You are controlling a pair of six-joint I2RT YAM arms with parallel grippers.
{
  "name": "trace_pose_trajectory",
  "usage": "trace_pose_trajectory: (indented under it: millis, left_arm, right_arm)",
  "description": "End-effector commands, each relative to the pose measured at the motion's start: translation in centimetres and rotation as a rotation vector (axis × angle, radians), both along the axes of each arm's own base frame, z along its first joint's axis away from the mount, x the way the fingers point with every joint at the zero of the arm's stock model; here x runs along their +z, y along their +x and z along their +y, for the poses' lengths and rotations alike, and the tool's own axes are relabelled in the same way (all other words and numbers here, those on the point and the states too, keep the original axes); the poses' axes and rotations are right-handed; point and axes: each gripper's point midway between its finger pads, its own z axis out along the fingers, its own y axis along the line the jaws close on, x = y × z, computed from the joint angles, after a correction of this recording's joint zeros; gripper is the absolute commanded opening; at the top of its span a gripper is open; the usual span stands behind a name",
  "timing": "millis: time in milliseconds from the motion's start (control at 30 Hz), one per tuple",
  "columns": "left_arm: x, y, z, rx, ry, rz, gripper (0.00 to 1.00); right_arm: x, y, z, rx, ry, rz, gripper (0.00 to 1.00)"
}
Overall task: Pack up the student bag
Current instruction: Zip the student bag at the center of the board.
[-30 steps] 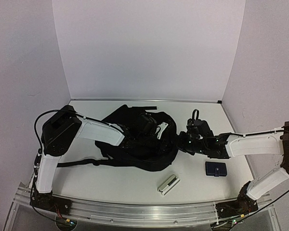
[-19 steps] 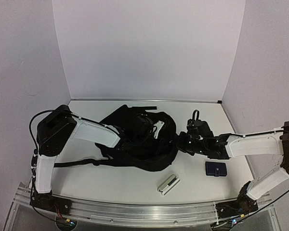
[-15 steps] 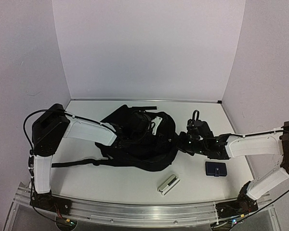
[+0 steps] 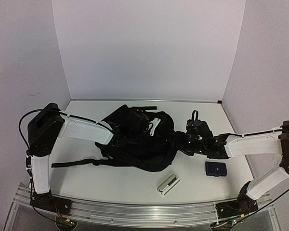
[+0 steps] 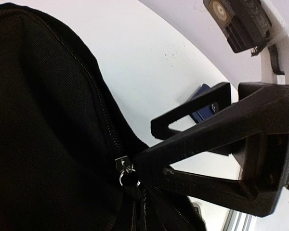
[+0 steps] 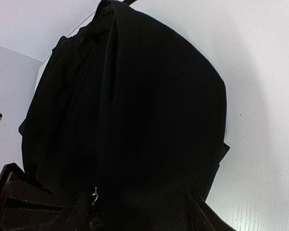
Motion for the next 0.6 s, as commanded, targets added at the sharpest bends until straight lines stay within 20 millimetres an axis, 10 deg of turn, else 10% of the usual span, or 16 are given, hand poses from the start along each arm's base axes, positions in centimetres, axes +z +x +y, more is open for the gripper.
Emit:
trace_pose_trajectory:
  millis: [0, 567]
  left_arm:
    - [3.4, -1.3, -0.1, -0.057, -0.063, 0.013, 0.00]
    - [3.8, -2.0, -0.6, -0.073, -0.082, 0.044, 0.00]
  right_arm:
    - [3.5, 1.7, -0.1, -0.017, 0.045, -0.061, 0.61]
    - [1.2, 6.2, 0.4, 0.009, -0.059, -0.032, 0.29]
